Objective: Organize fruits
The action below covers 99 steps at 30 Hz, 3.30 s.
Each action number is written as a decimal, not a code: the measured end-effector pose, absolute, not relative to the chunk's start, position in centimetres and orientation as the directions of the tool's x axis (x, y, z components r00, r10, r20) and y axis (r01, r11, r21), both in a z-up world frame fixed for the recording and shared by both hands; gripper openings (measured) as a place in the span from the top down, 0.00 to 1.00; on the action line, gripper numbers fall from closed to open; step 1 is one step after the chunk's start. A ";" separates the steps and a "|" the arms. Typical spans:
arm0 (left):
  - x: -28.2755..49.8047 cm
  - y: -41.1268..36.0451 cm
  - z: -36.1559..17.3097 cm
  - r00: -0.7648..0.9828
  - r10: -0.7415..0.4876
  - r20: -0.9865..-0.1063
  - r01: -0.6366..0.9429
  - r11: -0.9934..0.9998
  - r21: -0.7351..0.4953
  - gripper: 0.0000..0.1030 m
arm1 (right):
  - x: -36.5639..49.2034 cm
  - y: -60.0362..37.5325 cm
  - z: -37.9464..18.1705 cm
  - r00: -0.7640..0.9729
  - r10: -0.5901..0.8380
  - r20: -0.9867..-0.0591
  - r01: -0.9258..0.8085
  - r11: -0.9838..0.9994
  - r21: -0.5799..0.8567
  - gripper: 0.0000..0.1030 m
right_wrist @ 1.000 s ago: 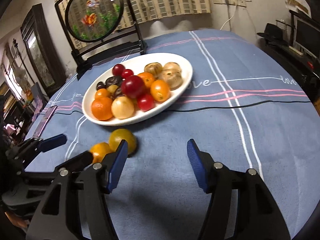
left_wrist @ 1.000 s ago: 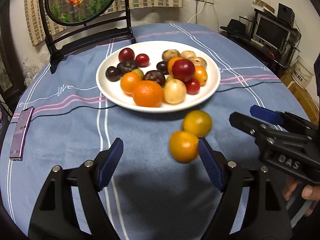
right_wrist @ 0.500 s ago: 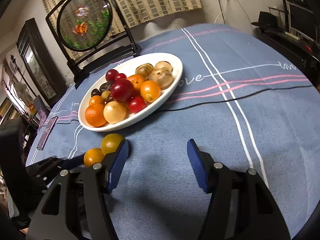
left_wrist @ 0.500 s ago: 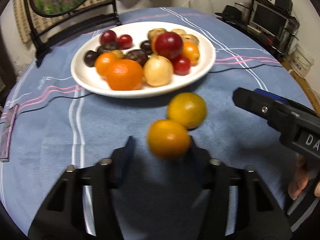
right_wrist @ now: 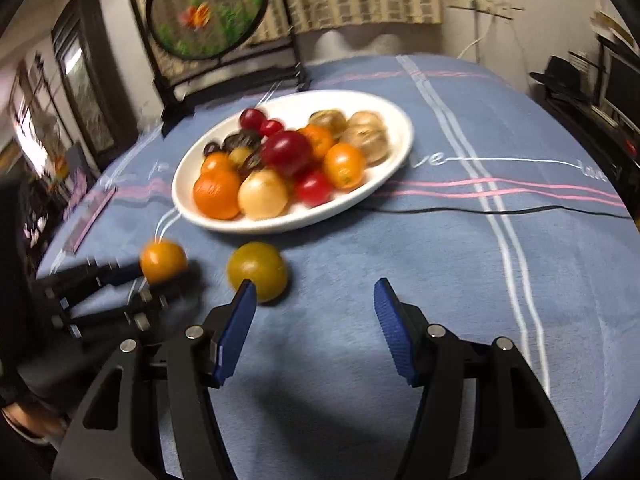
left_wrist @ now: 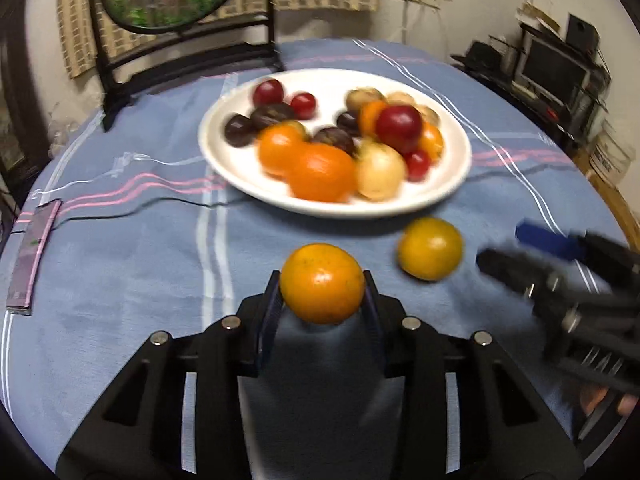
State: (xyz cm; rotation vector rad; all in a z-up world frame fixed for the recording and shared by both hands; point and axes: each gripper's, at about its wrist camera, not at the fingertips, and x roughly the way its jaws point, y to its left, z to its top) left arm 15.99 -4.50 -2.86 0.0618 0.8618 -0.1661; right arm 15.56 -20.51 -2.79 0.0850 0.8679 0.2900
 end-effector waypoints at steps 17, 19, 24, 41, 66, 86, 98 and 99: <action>16.3 -2.6 -2.2 0.640 -0.147 -0.754 0.140 0.987 -0.073 0.62 | 18.2 -15.1 -4.3 0.551 0.190 -0.813 -0.261 0.964 0.048 0.60; 16.1 -2.7 -2.2 0.642 -0.147 -0.752 0.146 0.987 -0.069 0.62 | 17.9 -15.5 -4.1 0.555 0.194 -0.809 -0.246 0.967 0.063 0.60; 16.2 -2.8 -2.4 0.640 -0.136 -0.756 0.140 0.988 -0.059 0.62 | 16.0 -17.8 -2.4 0.582 0.229 -0.780 -0.225 0.968 0.116 0.60; 21.2 -3.9 4.5 0.701 -0.111 -0.705 0.151 0.989 -0.006 0.62 | 19.0 -19.4 4.1 0.695 0.284 -0.660 -0.250 0.957 0.149 0.60; 29.5 -2.9 0.7 0.674 -0.052 -0.737 0.036 0.999 -0.038 0.30 | 27.6 -17.3 1.8 0.683 0.219 -0.697 -0.218 0.972 0.092 0.46; 15.5 -2.3 3.0 0.693 -0.077 -0.716 0.036 0.997 -0.072 0.06 | 16.6 -21.8 1.6 0.644 0.148 -0.751 -0.128 0.988 0.084 0.35; 10.4 -1.5 2.9 0.706 -0.035 -0.708 0.015 0.999 -0.035 0.04 | 10.6 -21.8 0.4 0.657 0.125 -0.743 -0.110 0.991 0.070 0.34; 10.2 -1.4 2.8 0.704 -0.034 -0.709 0.016 0.999 -0.032 0.04 | 10.4 -21.7 0.5 0.664 0.121 -0.738 -0.111 0.992 0.063 0.34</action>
